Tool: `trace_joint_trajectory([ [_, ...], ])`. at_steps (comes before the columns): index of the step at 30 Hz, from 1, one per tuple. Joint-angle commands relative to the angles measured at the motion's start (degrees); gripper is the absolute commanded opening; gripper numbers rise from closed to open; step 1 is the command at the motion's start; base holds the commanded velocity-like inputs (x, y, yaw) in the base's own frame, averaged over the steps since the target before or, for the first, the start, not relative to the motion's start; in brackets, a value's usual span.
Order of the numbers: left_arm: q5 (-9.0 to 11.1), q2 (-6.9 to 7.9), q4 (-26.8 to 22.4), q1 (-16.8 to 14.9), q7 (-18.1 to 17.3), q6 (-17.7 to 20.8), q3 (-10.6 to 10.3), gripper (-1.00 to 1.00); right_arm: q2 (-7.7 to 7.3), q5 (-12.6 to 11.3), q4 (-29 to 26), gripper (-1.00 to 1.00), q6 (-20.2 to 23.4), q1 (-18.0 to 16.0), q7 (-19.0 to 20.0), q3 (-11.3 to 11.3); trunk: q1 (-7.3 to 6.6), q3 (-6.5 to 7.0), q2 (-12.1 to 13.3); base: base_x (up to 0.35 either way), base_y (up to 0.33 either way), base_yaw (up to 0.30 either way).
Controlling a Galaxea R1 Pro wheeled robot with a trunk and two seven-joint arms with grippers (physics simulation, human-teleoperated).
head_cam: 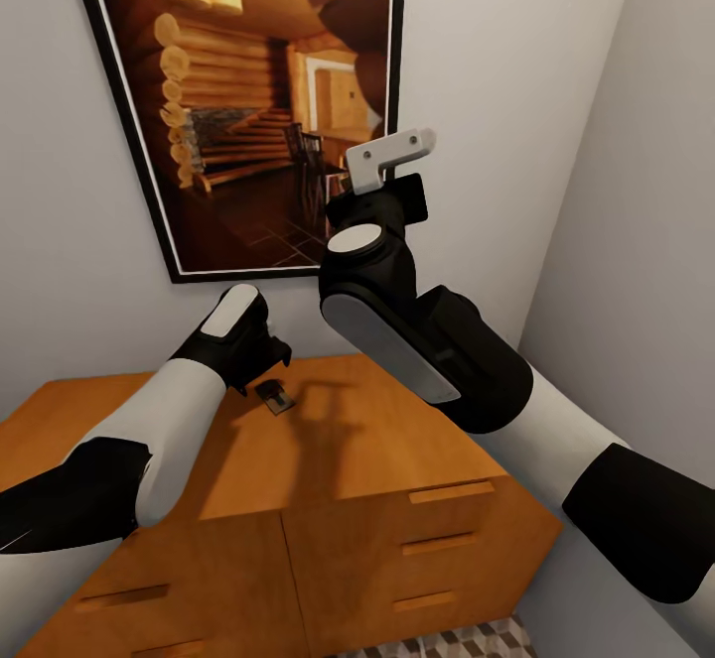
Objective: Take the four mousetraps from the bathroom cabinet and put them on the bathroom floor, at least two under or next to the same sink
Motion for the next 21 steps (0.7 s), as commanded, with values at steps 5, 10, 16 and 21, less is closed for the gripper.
trace_joint_trajectory([
  [5,0.38,0.07,0.02,-0.06,0.33,0.55,-0.22,1.0,0.01,-0.6,-0.03,-1.0,0.26,-0.08,-0.57,0.07,0.0,-0.07,-0.04,0.003,-0.006,0.0],
  [10,0.42,0.12,-0.15,-0.02,0.2,0.64,-0.15,1.0,0.01,-0.61,-0.03,-1.0,0.26,-0.08,-0.57,0.07,0.0,-0.07,-0.04,0.041,-0.002,0.0],
  [16,0.4,0.09,-0.21,0.0,0.22,0.64,-0.28,1.0,0.01,-0.6,-0.03,-1.0,0.26,-0.07,-0.57,0.07,0.0,-0.07,-0.04,0.064,-0.001,0.0],
  [21,0.4,0.1,-0.27,-0.01,0.22,0.65,-0.3,1.0,0.01,-0.59,-0.03,-1.0,0.26,-0.07,-0.57,0.12,0.0,-0.07,-0.04,0.017,0.0,0.0],
])
